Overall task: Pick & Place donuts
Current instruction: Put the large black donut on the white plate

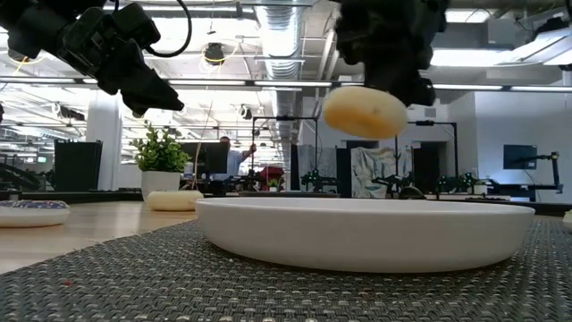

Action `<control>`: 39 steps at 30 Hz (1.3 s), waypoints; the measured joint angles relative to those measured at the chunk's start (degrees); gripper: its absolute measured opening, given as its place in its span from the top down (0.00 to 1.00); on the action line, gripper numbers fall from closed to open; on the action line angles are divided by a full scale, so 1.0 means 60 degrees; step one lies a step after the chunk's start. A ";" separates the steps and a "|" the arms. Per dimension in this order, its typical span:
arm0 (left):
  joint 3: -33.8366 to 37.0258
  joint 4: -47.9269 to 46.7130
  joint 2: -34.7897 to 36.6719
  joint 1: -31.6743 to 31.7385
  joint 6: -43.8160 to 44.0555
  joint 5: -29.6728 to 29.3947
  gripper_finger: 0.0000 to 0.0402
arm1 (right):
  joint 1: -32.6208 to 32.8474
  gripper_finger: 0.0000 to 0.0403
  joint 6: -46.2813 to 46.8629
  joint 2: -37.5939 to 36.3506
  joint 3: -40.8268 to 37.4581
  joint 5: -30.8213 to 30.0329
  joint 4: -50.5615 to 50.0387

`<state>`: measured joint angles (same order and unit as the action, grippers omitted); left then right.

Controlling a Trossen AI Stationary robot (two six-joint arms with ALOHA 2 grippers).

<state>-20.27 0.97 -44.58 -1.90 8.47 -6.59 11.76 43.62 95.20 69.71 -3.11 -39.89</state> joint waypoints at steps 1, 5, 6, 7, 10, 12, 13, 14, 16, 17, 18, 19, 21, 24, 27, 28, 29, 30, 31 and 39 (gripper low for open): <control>0.0000 0.0000 -0.0001 -0.0003 0.0000 0.0000 0.62 | 0.0088 0.70 -0.0013 0.0237 0.0212 0.0001 -0.0006; 0.0000 0.0001 -0.0001 -0.0003 -0.0007 0.0000 0.62 | 0.0433 0.70 -0.0089 0.1259 0.1048 0.0000 -0.0123; 0.0000 0.0004 -0.0001 -0.0003 -0.0007 -0.0001 0.62 | 0.0504 0.70 -0.0090 0.1478 0.1230 0.0000 -0.0092; 0.0000 0.0000 0.0001 -0.0003 -0.0009 0.0000 0.62 | 0.0577 0.70 -0.0092 0.1682 0.1366 0.0003 -0.0113; 0.0000 0.0000 -0.0001 -0.0001 -0.0011 -0.0004 0.62 | 0.0728 0.70 -0.0096 0.2289 0.1768 0.0004 -0.0135; 0.0000 0.0007 -0.0003 -0.0003 -0.0007 -0.0004 0.62 | 0.0768 0.70 -0.0092 0.2650 0.1959 0.0004 -0.0175; 0.0000 0.0004 -0.0003 0.0001 -0.0007 -0.0004 0.62 | 0.0790 0.70 -0.0092 0.2769 0.1990 0.0004 -0.0183; 0.0000 0.0004 0.0001 0.0001 0.0028 -0.0001 0.62 | 0.0792 0.70 -0.0092 0.2882 0.2004 0.0004 -0.0244; 0.0000 -0.0010 0.0001 0.0001 0.0167 0.0000 0.62 | 0.0789 0.70 -0.0019 0.3089 0.2026 0.0004 -0.0210; 0.0000 -0.0018 0.0001 -0.0001 0.0234 0.0002 0.62 | 0.0789 0.70 0.0050 0.3187 0.2026 0.0001 -0.0304; 0.0000 -0.0012 0.0001 -0.0002 0.0295 0.0032 0.62 | 0.0786 0.70 0.0151 0.3265 0.2026 0.0003 -0.0361; 0.0000 -0.0004 0.0001 -0.0002 0.0334 0.0047 0.62 | 0.0785 0.70 0.0211 0.3291 0.2017 0.0001 -0.0382; 0.0000 -0.0004 0.0001 0.0001 0.0368 0.0047 0.62 | 0.0789 0.70 0.0228 0.3292 0.2024 -0.0007 -0.0328; 0.0000 0.0002 -0.0001 -0.0001 0.0382 0.0040 0.62 | 0.0789 0.70 0.0232 0.3345 0.2017 -0.0057 -0.0357; 0.0000 0.0029 0.0001 -0.0002 0.0386 0.0015 0.62 | 0.0789 0.70 0.0236 0.3293 0.2029 -0.0084 -0.0275; 0.0000 0.0033 0.0001 -0.0003 0.0386 0.0014 0.62 | 0.0789 0.70 0.0236 0.3289 0.2030 -0.0084 -0.0305; 0.0000 0.0036 0.0001 0.0001 0.0386 0.0011 0.62 | 0.0789 0.69 0.0236 0.3289 0.2026 -0.0082 -0.0323; 0.0000 0.0030 0.0001 0.0001 0.0386 0.0008 0.62 | 0.0789 0.69 0.0236 0.3289 0.2022 -0.0080 -0.0323; 0.0000 0.0029 0.0001 0.0000 0.0386 0.0007 0.62 | 0.0789 0.68 0.0234 0.3289 0.2022 -0.0084 -0.0308; 0.0000 0.0005 0.0001 0.0000 0.0385 -0.0015 0.62 | 0.0789 0.62 0.0175 0.3289 0.2022 -0.0070 -0.0280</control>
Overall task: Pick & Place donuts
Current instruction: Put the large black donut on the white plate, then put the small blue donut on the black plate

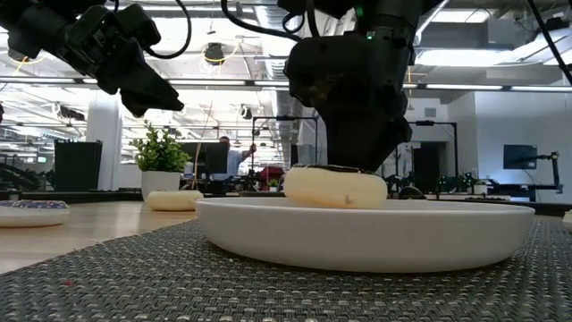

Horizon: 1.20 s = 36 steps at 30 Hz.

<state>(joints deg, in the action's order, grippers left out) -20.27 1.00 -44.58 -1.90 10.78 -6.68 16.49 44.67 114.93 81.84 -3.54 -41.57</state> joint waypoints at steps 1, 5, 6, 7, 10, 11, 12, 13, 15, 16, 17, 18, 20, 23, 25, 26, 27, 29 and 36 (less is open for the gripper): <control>0.0000 -0.0005 0.0000 0.0001 -0.0002 0.0000 0.62 | 0.0000 0.60 -0.0007 0.0000 0.0000 0.0001 0.0001; 0.0000 -0.0005 0.0000 -0.0002 -0.0002 0.0000 0.62 | 0.0000 0.55 -0.0012 0.0000 0.0000 0.0073 0.0000; 0.0000 -0.0005 0.0000 -0.0002 -0.0002 0.0000 0.62 | 0.0000 0.54 -0.0012 0.0000 0.0000 0.0075 -0.0007; 0.0000 -0.0005 0.0000 0.0001 -0.0002 0.0000 0.62 | 0.0000 0.53 -0.0012 0.0000 0.0000 0.0078 -0.0011; 0.0000 -0.0005 0.0000 0.0000 -0.0002 0.0000 0.62 | 0.0000 0.50 -0.0012 0.0000 0.0000 0.0110 -0.0033; 0.0000 -0.0005 0.0000 0.0001 -0.0002 0.0000 0.62 | 0.0000 0.49 -0.0012 0.0000 0.0000 0.0114 -0.0049; 0.0000 -0.0005 0.0000 0.0000 -0.0002 0.0000 0.62 | 0.0000 0.48 -0.0012 0.0000 -0.0004 0.0117 -0.0063; 0.0000 -0.0005 0.0000 -0.0002 -0.0004 0.0000 0.62 | -0.0002 0.48 -0.0012 0.0000 -0.0004 0.0123 -0.0077; 0.0000 -0.0005 0.0000 -0.0002 -0.0035 0.0000 0.62 | -0.0024 0.47 -0.0012 -0.0035 -0.0007 0.0140 -0.0213; 0.0000 -0.0008 0.0000 0.0001 -0.0042 0.0000 0.62 | -0.0029 0.47 -0.0012 -0.0095 -0.0012 0.0136 -0.0344; 0.0000 -0.0008 0.0000 -0.0002 -0.0049 0.0003 0.62 | -0.0034 0.46 -0.0012 -0.0167 -0.0015 0.0135 -0.0413; 0.0000 -0.0008 0.0000 -0.0002 -0.0062 0.0000 0.62 | -0.0039 0.46 -0.0013 -0.0270 -0.0015 0.0127 -0.0431; 0.0000 -0.0008 0.0000 0.0000 -0.0064 0.0001 0.62 | -0.0036 0.46 -0.0066 -0.0546 -0.0015 0.0056 -0.0640; 0.0000 -0.0008 0.0000 -0.0002 -0.0068 0.0004 0.62 | 0.0001 0.46 -0.0493 -0.1009 -0.0015 -0.0244 -0.0639; 0.0000 -0.0016 0.0000 0.0000 -0.0068 0.0004 0.62 | 0.0039 0.47 -0.0791 -0.1326 -0.0011 -0.0519 -0.0740; 0.0000 -0.0019 0.0000 -0.0002 -0.0064 0.0004 0.62 | 0.0061 0.47 -0.0901 -0.1470 -0.0007 -0.0631 -0.0888; 0.0000 -0.0016 0.0000 0.0001 -0.0064 0.0004 0.62 | 0.0065 0.48 -0.0942 -0.1602 -0.0007 -0.0719 -0.1141; 0.0000 -0.0016 -0.0001 -0.0001 -0.0061 0.0004 0.62 | 0.0066 0.51 -0.0953 -0.1797 -0.0009 -0.0969 -0.1692; 0.0000 -0.0055 -0.0004 0.0001 0.0231 0.0066 0.62 | 0.0203 0.71 -0.1101 -0.3189 -0.2109 -0.0897 -0.0526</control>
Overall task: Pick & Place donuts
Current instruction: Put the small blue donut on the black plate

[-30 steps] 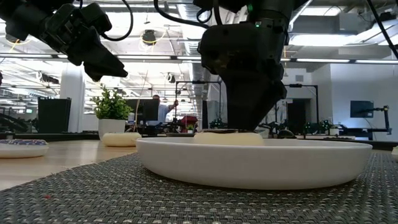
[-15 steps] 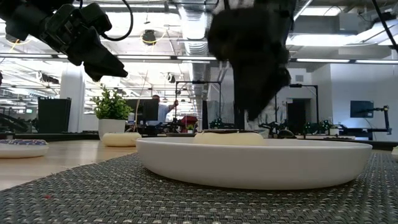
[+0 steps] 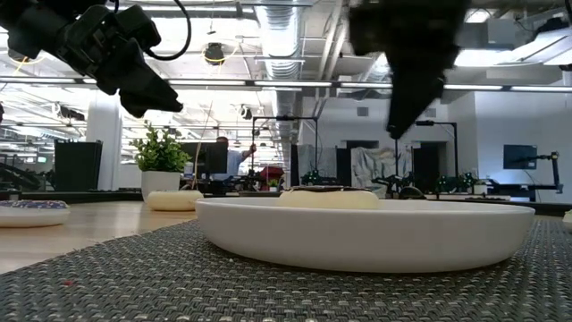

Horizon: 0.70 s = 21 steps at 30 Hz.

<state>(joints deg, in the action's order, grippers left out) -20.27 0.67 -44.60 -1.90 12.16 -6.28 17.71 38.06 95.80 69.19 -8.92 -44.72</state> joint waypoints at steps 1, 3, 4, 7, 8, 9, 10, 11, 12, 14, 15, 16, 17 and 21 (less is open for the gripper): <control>0.0000 -0.0004 0.0000 -0.0003 0.0075 0.0004 0.62 | 0.0005 0.74 0.0057 -0.0343 -0.0563 0.0094 0.0492; 0.0000 -0.0004 0.0000 -0.0003 0.0137 0.0004 0.62 | -0.0010 0.79 0.0219 -0.1083 -0.1683 0.0241 0.1393; 0.0000 -0.0004 0.0000 -0.0003 0.0143 0.0001 0.62 | -0.0052 0.81 0.0310 -0.1490 -0.2234 0.0238 0.1725; 0.0000 0.0025 -0.0004 -0.0001 0.0153 -0.0028 0.62 | -0.0200 0.87 0.0360 -0.2784 -0.3732 0.0012 0.2644; 0.0000 0.0060 -0.0004 -0.0003 0.0149 -0.0050 0.62 | -0.0232 0.88 0.0244 -0.3220 -0.4181 -0.0133 0.2856; 0.0000 0.0083 -0.0004 -0.0003 0.0149 -0.0076 0.62 | -0.0264 0.90 0.0050 -0.3638 -0.4634 -0.0313 0.3135; 0.0000 0.0080 -0.0004 -0.0003 0.0160 -0.0076 0.62 | -0.0300 0.91 -0.0205 -0.4040 -0.5100 -0.0561 0.3498; 0.0000 0.0077 -0.0004 0.0000 0.0178 -0.0076 0.62 | -0.0320 0.92 -0.0551 -0.4429 -0.5566 -0.0863 0.4017; 0.0000 0.0076 -0.0004 -0.0002 0.0177 -0.0076 0.62 | -0.0346 0.94 -0.0911 -0.4780 -0.6017 -0.1153 0.4683; 0.0000 0.0050 -0.0004 0.0001 0.0178 -0.0076 0.62 | -0.0377 0.97 -0.1718 -0.5430 -0.7007 -0.1691 0.6365; 0.0000 0.0048 -0.0004 0.0001 0.0173 -0.0075 0.62 | -0.0426 0.98 -0.2085 -0.5688 -0.7455 -0.1854 0.7116; 0.0000 0.0053 -0.0004 -0.0002 0.0121 -0.0073 0.62 | -0.0499 0.99 -0.2458 -0.5889 -0.7908 -0.1890 0.7989; 0.0000 0.0081 -0.0004 0.0001 0.0011 -0.0100 0.62 | -0.0593 0.99 -0.2852 -0.6041 -0.8271 -0.1888 0.8682; -0.0045 0.0185 -0.0007 -0.0003 -0.0047 -0.0504 0.62 | -0.0975 0.98 -0.3870 -0.6376 -0.9077 -0.1819 0.9865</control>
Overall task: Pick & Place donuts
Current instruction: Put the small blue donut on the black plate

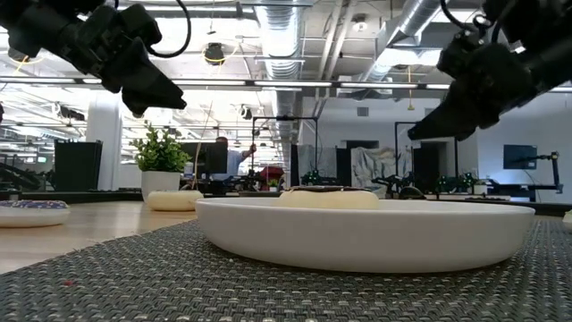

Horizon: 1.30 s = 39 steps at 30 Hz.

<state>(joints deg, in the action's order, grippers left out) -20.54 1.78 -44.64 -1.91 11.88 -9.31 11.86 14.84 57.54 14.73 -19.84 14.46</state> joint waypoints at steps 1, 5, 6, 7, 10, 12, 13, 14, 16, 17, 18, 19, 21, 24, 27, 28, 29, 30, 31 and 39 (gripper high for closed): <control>-0.0067 -0.0150 -0.0001 -0.0028 0.0004 -0.0031 0.62 | -0.0083 0.98 -0.0002 -0.0030 -0.0051 0.0000 0.0017; -0.0639 -0.0974 -0.0286 -0.0475 -0.0004 -0.0371 0.62 | -0.0354 0.99 0.0086 -0.0033 -0.0128 0.0024 -0.0051; -0.0817 -0.1273 -0.0417 -0.0659 -0.0004 -0.0507 0.62 | -0.0394 0.99 0.0089 0.0000 -0.0132 0.0025 -0.0063; -0.1040 -0.1501 -0.0618 -0.0852 -0.0004 -0.0589 0.62 | -0.0431 0.99 0.0089 0.0072 -0.0128 0.0025 -0.0053; -0.1714 -0.2221 -0.1285 -0.1520 0.0127 -0.0777 0.62 | -0.0459 1.00 0.0088 0.0267 -0.0135 0.0029 -0.0119; -0.2241 -0.2835 -0.1860 -0.1977 0.0451 -0.0882 0.62 | -0.0456 1.00 -0.0018 0.0399 -0.0128 0.0033 -0.0131; -0.2528 -0.3263 -0.2134 -0.2207 0.0693 -0.0987 0.62 | -0.0458 1.00 -0.0024 0.0474 -0.0128 0.0033 -0.0110; -0.2840 -0.3760 -0.2417 -0.2437 0.0959 -0.1080 0.62 | -0.0459 1.00 -0.0026 0.0556 -0.0128 0.0033 -0.0112; -0.3466 -0.4794 -0.3005 -0.2840 0.1653 -0.1176 0.62 | -0.0459 1.00 -0.0048 0.0680 -0.0128 0.0033 -0.0143; -0.3759 -0.5306 -0.3294 -0.3032 0.2064 -0.1226 0.62 | -0.0459 1.00 -0.0049 0.0746 -0.0126 0.0033 -0.0102; -0.4001 -0.5699 -0.3571 -0.3220 0.2510 -0.1271 0.62 | -0.0459 1.00 -0.0049 0.0819 -0.0125 0.0034 -0.0104; -0.4190 -0.5982 -0.3838 -0.3389 0.2941 -0.1296 0.62 | -0.0459 1.00 -0.0049 0.0881 -0.0127 0.0036 -0.0157; -0.4444 -0.6406 -0.4382 -0.3655 0.3699 -0.1271 0.62 | -0.0459 1.00 -0.0049 0.0993 -0.0128 0.0036 -0.0147; -0.4563 -0.6715 -0.5136 -0.3944 0.4842 -0.0971 0.62 | -0.0459 1.00 -0.0049 0.1096 -0.0128 0.0036 -0.0216; -0.4542 -0.6850 -0.5793 -0.3994 0.5822 -0.0388 0.62 | -0.0459 1.00 -0.0049 0.1091 -0.0128 0.0040 -0.0223; -0.4525 -0.6884 -0.5987 -0.4025 0.6061 -0.0257 0.62 | -0.0456 1.00 -0.0049 0.1079 -0.0128 0.0037 -0.0223; -0.4523 -0.6926 -0.6192 -0.4066 0.6296 -0.0181 0.62 | -0.0459 1.00 -0.0049 0.1071 -0.0128 0.0039 -0.0216; -0.4523 -0.6921 -0.6389 -0.4108 0.6515 -0.0056 0.62 | -0.0459 1.00 -0.0049 0.1070 -0.0128 0.0040 -0.0220; -0.4520 -0.6888 -0.6564 -0.4136 0.6655 0.0115 0.62 | -0.0459 1.00 -0.0049 0.1070 -0.0128 0.0038 -0.0223; -0.4527 -0.6949 -0.7623 -0.4300 0.7142 0.0515 0.62 | -0.0459 1.00 -0.0044 0.1070 -0.0128 0.0040 -0.0220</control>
<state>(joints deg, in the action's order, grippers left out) -47.70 -39.92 -90.38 -27.72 54.73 -6.22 9.10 14.58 63.96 13.96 -19.59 13.15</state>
